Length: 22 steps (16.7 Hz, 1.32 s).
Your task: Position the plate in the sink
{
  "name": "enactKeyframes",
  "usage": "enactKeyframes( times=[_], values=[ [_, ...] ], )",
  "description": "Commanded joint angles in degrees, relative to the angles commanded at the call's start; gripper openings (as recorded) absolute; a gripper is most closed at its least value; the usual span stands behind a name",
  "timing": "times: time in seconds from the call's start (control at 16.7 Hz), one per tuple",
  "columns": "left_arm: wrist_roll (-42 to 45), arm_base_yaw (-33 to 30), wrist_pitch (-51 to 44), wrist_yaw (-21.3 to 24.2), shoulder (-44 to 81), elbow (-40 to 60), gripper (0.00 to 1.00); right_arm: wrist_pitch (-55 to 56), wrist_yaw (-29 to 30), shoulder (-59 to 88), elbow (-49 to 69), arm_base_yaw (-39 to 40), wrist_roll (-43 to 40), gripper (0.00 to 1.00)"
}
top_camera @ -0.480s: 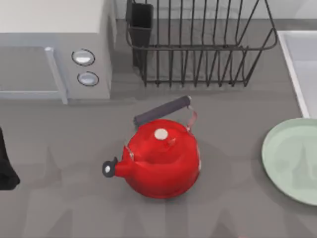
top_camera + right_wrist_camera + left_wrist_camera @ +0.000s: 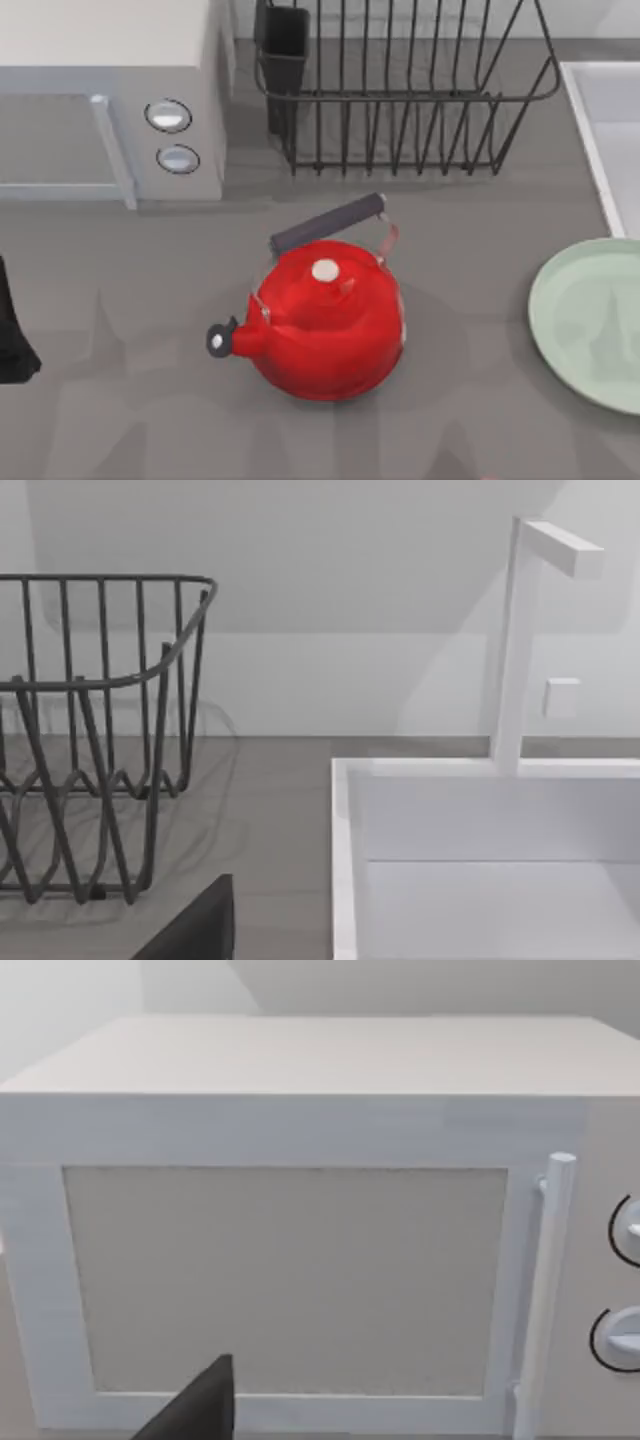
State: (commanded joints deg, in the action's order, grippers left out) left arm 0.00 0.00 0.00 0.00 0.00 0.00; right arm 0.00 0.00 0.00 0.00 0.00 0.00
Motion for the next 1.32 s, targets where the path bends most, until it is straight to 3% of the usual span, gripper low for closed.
enactKeyframes(
  times=[0.96, 1.32],
  values=[
    [0.00, 0.00, 0.00, 0.00, 0.00, 0.00, 1.00, -0.02, 0.00, 0.02, 0.02, 0.01, 0.01, 1.00],
    [0.00, 0.00, 0.00, 0.00, 0.00, 0.00, 1.00, -9.25, 0.00, 12.81, 11.31, 3.16, 3.28, 1.00]
  ],
)
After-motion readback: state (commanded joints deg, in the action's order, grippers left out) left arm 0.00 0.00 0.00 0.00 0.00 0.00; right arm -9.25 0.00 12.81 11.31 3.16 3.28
